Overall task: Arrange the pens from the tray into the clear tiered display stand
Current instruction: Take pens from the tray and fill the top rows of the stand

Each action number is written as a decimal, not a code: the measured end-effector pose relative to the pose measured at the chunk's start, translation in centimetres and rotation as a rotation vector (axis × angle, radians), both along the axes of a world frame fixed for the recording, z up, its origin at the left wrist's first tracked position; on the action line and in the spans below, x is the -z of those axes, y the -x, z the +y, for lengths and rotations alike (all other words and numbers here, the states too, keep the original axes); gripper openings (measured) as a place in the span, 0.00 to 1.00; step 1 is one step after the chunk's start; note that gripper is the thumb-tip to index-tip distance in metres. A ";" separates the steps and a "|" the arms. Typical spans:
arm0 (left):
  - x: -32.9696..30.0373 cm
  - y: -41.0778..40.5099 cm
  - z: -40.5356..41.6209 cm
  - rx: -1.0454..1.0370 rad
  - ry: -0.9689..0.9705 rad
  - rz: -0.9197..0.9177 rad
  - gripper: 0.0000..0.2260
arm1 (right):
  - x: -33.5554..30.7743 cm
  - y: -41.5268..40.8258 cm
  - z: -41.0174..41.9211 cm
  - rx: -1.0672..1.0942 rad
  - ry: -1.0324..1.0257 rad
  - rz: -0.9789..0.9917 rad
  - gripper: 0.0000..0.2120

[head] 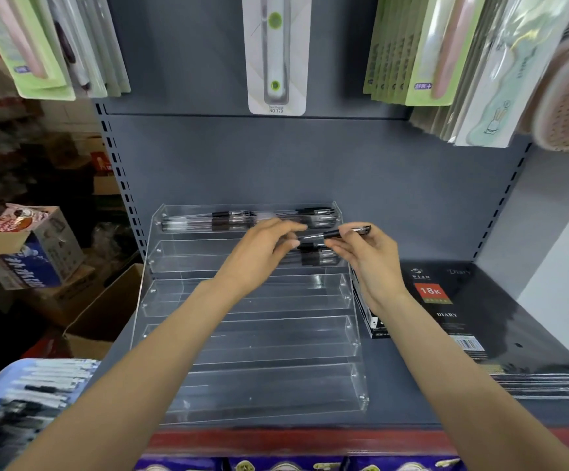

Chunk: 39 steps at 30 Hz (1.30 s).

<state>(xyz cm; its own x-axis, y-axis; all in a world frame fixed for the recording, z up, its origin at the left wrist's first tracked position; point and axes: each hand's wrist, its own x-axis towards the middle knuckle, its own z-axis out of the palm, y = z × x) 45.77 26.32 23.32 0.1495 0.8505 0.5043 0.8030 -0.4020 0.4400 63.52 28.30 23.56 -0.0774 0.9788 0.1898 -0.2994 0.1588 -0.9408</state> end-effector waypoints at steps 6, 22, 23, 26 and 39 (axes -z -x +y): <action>-0.1 1.5 0.4 -0.145 0.031 -0.005 0.09 | 0.9 -0.6 1.3 0.175 -0.070 -0.413 0.14; 1.0 -0.1 1.9 0.052 0.169 0.218 0.15 | 2.8 -0.9 1.9 0.018 -0.047 -0.654 0.24; 1.2 -0.2 1.9 0.050 0.182 0.234 0.15 | 2.8 -0.9 1.9 0.017 -0.048 -0.654 0.24; 1.2 -0.4 2.0 0.012 0.224 0.260 0.18 | 2.9 -0.9 2.1 0.011 -0.048 -0.655 0.24; 0.9 -1.4 2.5 0.019 0.272 0.292 0.19 | 3.1 -0.9 2.0 0.009 -0.052 -0.648 0.25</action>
